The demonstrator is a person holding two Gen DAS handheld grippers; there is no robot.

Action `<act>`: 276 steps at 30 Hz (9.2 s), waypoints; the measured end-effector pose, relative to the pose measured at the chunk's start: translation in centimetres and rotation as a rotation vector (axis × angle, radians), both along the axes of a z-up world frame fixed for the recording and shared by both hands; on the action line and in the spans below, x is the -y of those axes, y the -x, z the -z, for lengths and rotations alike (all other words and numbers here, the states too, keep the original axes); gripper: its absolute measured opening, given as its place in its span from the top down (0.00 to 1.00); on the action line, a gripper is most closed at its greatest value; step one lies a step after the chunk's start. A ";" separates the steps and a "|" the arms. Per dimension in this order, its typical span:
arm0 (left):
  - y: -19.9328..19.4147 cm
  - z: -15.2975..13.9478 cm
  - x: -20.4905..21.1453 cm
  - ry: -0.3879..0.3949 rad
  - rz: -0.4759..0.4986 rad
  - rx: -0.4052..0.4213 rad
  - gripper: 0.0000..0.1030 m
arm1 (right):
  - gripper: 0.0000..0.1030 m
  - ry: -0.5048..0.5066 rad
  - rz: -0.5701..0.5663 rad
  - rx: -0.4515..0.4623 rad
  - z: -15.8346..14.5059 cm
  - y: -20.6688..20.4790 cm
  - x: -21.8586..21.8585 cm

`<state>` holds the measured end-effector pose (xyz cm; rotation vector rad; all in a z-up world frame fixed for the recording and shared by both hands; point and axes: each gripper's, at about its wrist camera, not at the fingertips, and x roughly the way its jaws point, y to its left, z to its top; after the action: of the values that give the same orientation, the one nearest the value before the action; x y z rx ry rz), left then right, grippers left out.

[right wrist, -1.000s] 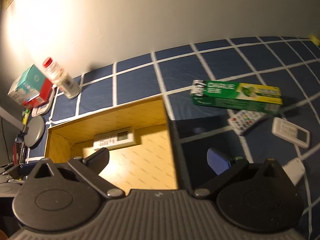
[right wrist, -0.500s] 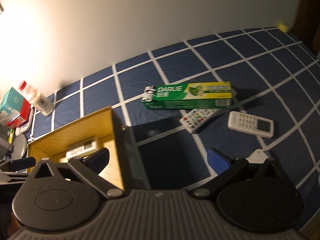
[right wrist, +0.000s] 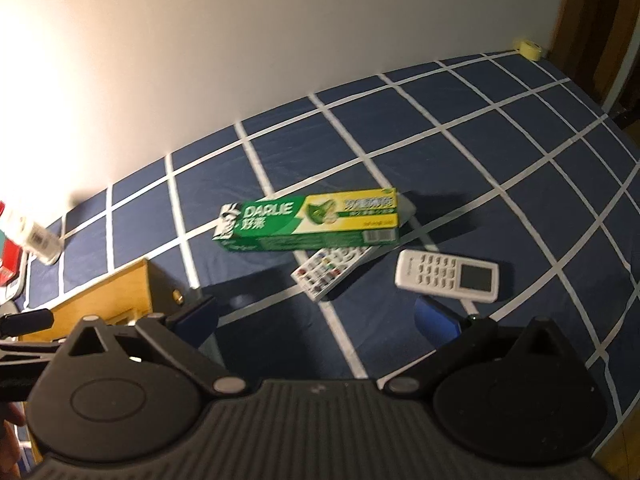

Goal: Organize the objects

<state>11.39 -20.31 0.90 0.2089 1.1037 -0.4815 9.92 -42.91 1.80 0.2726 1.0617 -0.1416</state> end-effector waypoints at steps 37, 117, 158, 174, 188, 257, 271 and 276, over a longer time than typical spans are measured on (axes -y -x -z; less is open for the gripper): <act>-16.2 13.8 9.1 0.036 0.144 -0.300 0.00 | 0.00 -0.031 0.088 -0.221 10.9 -16.0 6.9; -0.3 -1.5 -2.2 0.091 -0.078 -0.062 0.02 | 0.02 -0.131 -0.203 0.004 -0.3 -3.0 -3.5; 3.3 2.9 -21.0 0.030 -0.397 -0.150 0.05 | 0.04 -0.136 -0.542 -0.121 5.1 -1.7 -22.7; -0.5 6.3 -20.9 0.001 -0.374 -0.206 0.05 | 0.06 -0.110 -0.498 -0.182 8.6 -4.7 -23.4; -2.6 8.2 -20.7 -0.033 -0.349 -0.233 0.05 | 0.06 -0.078 -0.470 -0.209 10.4 -6.2 -24.5; 6.7 3.2 -18.2 -0.064 -0.392 -0.135 0.00 | 0.00 -0.095 -0.391 -0.074 3.8 2.0 -18.8; 8.7 2.7 -15.9 -0.062 -0.376 -0.118 0.00 | 0.00 -0.097 -0.334 -0.069 3.7 4.4 -14.4; 8.5 2.7 -13.9 -0.070 -0.380 -0.115 0.00 | 0.00 -0.105 -0.333 -0.063 3.7 3.8 -12.3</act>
<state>2.85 -6.45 -1.75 0.0297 1.2406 -0.1159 6.11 -30.64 -1.91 0.1832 1.1638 0.2060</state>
